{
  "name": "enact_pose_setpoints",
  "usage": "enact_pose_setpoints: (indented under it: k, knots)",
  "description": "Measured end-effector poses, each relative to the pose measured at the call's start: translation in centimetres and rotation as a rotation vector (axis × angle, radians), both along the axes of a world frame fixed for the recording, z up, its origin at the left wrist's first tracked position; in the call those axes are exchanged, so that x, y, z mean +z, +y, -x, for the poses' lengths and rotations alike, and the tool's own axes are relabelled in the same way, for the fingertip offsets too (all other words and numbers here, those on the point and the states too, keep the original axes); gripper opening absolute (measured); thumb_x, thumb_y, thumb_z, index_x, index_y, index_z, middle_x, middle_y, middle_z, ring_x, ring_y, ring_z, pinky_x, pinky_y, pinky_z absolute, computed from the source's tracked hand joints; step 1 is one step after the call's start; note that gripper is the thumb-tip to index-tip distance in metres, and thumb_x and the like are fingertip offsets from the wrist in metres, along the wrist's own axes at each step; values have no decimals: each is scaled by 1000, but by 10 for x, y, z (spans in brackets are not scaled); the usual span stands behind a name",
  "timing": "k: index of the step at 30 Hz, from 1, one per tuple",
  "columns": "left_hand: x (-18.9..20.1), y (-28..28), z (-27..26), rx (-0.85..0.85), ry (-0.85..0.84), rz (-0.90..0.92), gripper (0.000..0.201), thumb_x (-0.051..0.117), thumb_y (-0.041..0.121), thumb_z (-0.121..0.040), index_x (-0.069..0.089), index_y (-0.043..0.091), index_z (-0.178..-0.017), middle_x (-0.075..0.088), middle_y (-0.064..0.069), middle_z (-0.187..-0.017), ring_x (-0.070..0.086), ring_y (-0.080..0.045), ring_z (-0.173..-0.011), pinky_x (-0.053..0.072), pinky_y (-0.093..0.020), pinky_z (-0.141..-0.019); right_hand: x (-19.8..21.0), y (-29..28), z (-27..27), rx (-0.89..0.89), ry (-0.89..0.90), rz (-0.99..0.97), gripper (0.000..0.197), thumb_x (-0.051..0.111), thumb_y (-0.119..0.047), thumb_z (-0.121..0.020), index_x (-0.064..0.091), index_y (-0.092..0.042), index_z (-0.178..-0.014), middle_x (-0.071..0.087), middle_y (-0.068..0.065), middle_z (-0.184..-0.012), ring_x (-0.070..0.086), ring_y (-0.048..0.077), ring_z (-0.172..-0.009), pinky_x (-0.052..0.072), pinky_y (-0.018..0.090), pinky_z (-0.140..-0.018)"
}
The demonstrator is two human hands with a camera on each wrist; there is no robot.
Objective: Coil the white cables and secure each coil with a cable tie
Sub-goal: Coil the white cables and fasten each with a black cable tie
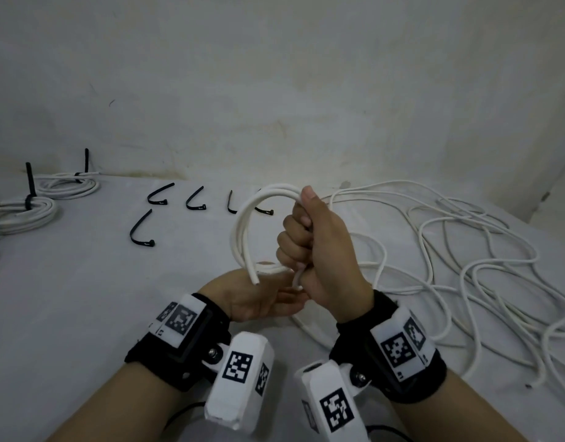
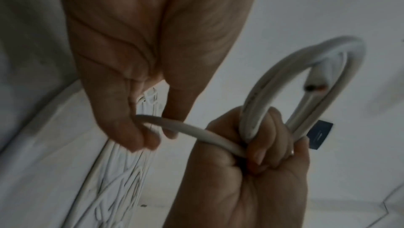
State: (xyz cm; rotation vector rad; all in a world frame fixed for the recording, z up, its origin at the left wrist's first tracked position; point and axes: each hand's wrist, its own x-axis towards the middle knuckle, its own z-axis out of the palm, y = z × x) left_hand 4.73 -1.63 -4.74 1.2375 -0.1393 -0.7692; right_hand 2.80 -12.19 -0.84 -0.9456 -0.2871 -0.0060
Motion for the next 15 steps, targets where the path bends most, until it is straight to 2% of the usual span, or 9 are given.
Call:
enact_pose_setpoints:
  k: [3,5,7,10,15]
  knots:
    - [0,3,-6,112,20,28,20,47,4,-94,56,9,-76,58,-2,-66,58,-6,-54,54,-16,-56,1,0,0,-92,-7,-20,38,45,-34,-92,26,-18,-64,17,-7,-45,14,6,-36,12,20,-38]
    - [4,4,-8,170,-9,10,15,51,2,-92,60,6,-81,60,-4,-72,59,-8,-56,54,-16,-54,3,-2,-1,-205,2,-58,41,40,-30,-100,28,-18,-62,18,-7,-44,14,6,-35,14,18,-37]
    - [8,5,-10,235,-84,13,13,51,-2,-92,61,3,-86,63,-6,-77,61,-10,-62,55,-18,-56,6,-6,-2,-324,4,-100,43,39,-29,-101,29,-18,-61,18,-7,-44,15,6,-34,17,16,-36]
    - [15,5,-9,319,-234,3,15,48,-1,-94,62,5,-91,66,-1,-71,62,-9,-59,55,-19,-57,9,-14,-4,-463,19,-129,44,40,-28,-102,28,-18,-60,20,-7,-43,17,7,-34,19,16,-36]
    - [18,6,-9,401,-412,-11,20,47,5,-96,60,5,-112,63,-9,-86,61,-15,-70,55,-23,-62,6,-15,-6,-540,107,-74,47,42,-27,-102,28,-18,-58,22,-8,-39,18,7,-31,19,16,-36]
